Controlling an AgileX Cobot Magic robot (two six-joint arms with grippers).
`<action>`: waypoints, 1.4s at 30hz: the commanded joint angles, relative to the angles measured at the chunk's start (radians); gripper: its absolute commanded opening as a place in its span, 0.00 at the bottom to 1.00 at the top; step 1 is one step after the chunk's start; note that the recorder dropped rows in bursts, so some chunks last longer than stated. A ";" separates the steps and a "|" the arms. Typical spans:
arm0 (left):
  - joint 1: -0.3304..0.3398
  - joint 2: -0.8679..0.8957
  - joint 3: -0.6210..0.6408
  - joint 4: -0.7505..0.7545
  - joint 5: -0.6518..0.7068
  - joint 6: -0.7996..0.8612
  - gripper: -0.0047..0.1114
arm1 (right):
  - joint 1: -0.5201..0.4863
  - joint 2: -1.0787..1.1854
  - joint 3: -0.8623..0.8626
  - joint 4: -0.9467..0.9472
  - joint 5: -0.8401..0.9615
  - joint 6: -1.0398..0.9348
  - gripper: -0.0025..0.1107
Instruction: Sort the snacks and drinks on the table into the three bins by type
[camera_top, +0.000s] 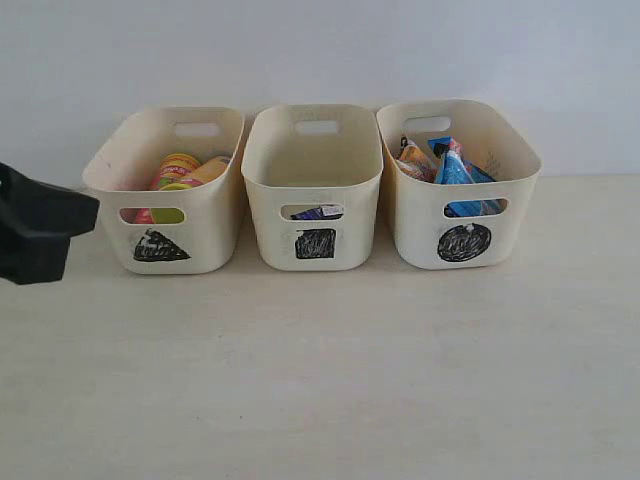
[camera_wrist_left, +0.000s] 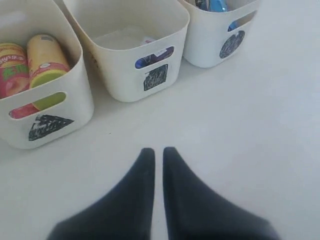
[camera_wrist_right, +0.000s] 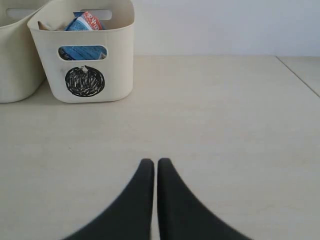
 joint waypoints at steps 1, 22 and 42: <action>0.002 -0.056 0.081 -0.006 -0.110 -0.017 0.07 | 0.000 -0.005 0.004 -0.003 -0.004 0.000 0.02; 0.272 -0.633 0.508 -0.003 -0.319 -0.017 0.07 | 0.000 -0.005 0.004 -0.003 -0.004 0.000 0.02; 0.431 -0.833 0.760 -0.005 -0.420 -0.026 0.07 | 0.000 -0.005 0.004 -0.003 -0.004 0.000 0.02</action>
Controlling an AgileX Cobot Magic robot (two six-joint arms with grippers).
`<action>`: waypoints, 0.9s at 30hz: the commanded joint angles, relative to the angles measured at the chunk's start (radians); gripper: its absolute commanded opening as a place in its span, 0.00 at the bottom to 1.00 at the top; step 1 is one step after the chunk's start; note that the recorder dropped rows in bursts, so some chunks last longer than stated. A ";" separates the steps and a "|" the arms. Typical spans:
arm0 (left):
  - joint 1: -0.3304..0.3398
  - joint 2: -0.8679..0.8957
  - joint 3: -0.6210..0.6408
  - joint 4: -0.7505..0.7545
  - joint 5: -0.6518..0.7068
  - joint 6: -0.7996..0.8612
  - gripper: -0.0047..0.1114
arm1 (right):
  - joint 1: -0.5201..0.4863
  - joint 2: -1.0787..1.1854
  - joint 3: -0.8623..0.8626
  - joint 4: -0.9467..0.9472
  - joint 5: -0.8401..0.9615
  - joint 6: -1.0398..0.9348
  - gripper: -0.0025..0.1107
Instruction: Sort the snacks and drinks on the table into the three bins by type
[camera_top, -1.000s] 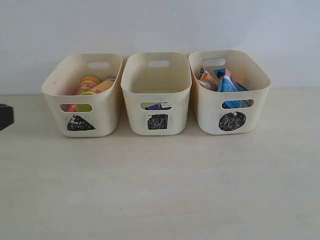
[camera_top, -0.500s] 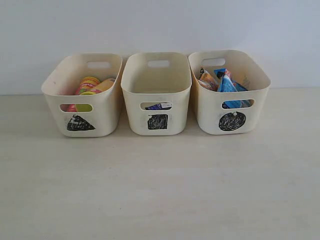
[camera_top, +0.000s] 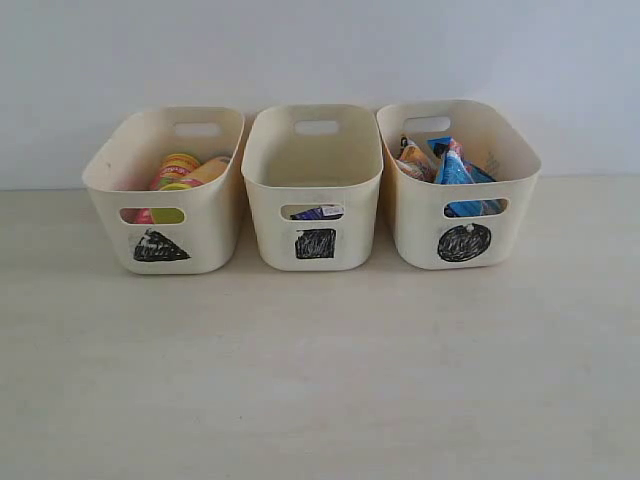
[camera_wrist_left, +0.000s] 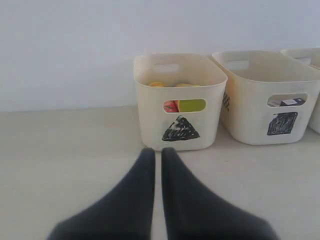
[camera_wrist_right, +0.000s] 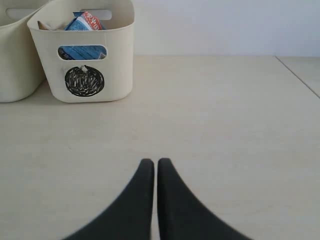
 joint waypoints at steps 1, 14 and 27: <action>0.004 -0.059 0.022 -0.005 -0.023 -0.017 0.07 | 0.000 -0.005 0.004 -0.001 -0.004 0.000 0.02; 0.014 -0.137 0.022 -0.005 0.213 -0.017 0.07 | 0.000 -0.005 0.004 -0.001 -0.004 0.000 0.02; 0.014 -0.137 0.022 -0.003 0.209 -0.017 0.07 | 0.000 -0.005 0.004 -0.001 -0.004 0.000 0.02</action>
